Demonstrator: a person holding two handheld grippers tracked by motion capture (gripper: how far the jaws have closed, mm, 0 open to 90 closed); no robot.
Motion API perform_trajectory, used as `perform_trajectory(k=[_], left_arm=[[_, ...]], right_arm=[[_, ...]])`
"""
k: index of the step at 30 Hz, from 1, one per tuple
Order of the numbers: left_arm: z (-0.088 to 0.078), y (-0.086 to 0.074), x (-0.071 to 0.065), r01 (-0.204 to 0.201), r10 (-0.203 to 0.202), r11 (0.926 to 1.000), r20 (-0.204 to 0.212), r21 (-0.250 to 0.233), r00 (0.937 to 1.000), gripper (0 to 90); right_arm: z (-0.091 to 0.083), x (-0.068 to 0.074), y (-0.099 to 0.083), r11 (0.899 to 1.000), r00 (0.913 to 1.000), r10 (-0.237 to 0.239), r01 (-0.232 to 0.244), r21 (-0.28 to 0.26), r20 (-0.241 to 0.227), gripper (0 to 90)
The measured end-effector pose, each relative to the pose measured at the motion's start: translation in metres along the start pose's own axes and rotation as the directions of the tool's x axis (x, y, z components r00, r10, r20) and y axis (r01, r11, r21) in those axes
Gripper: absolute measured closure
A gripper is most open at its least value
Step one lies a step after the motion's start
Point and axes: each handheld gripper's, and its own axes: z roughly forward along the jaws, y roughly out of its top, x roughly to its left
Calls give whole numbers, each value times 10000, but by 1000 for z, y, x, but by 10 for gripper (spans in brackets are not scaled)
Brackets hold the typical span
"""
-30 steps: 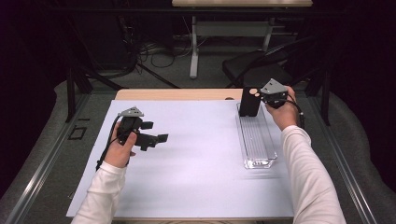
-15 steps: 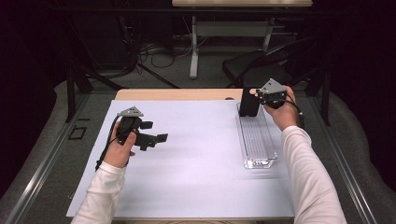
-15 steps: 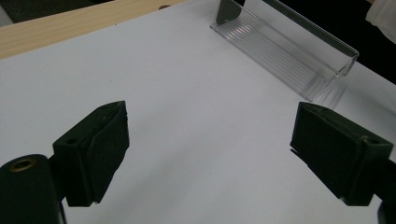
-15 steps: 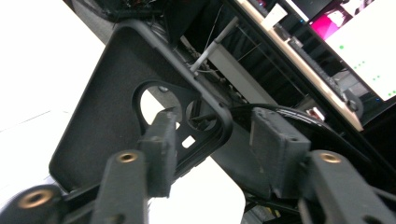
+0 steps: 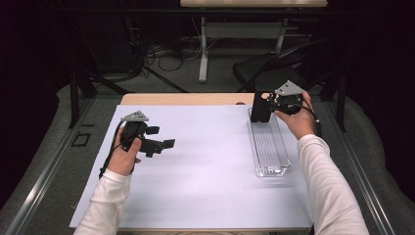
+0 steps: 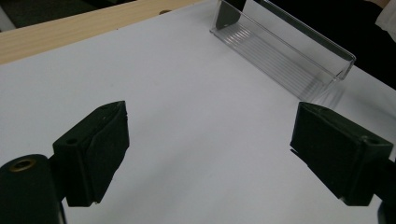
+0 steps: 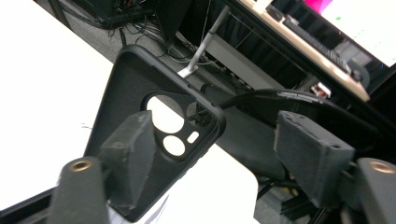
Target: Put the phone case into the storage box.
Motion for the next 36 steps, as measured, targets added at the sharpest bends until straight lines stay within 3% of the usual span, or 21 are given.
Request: perform_trajectory(k=[5, 8, 15, 19, 25, 29, 36], left_arm=[[0, 1, 0, 10, -10, 10000, 21, -18, 10000, 119], [0, 2, 0, -59, 59, 10000, 31, -20, 10000, 119], [1, 3, 2, -79, 79, 10000, 51, -20, 10000, 118], [1, 4, 3, -101, 101, 9999, 63, -45, 9999, 119], [2, 4, 4, -56, 57, 10000, 98, -29, 9999, 119], [2, 5, 4, -94, 95, 10000, 87, -22, 9999, 119], [2, 6, 4, -145, 146, 9999, 89, -87, 9999, 119]], right_arm=[[-11, 3, 3, 9981, 9985, 538, -537, 312, -35, 157], [-18, 5, 5, 9956, 9960, 874, -867, 350, -169, 136], [-32, 9, 9, 9868, 9841, 1574, -1534, 522, -822, 0], [-40, 14, 11, 9788, 9728, 2017, -1958, 602, -1142, 0], [-55, 24, 15, 9723, 9605, 2333, -2289, 465, -1519, 0], [-66, 34, 19, 9660, 9475, 2585, -2546, 453, -1883, 0], [-80, 53, 24, 9626, 9327, 2703, -2663, 494, -2388, 0]])
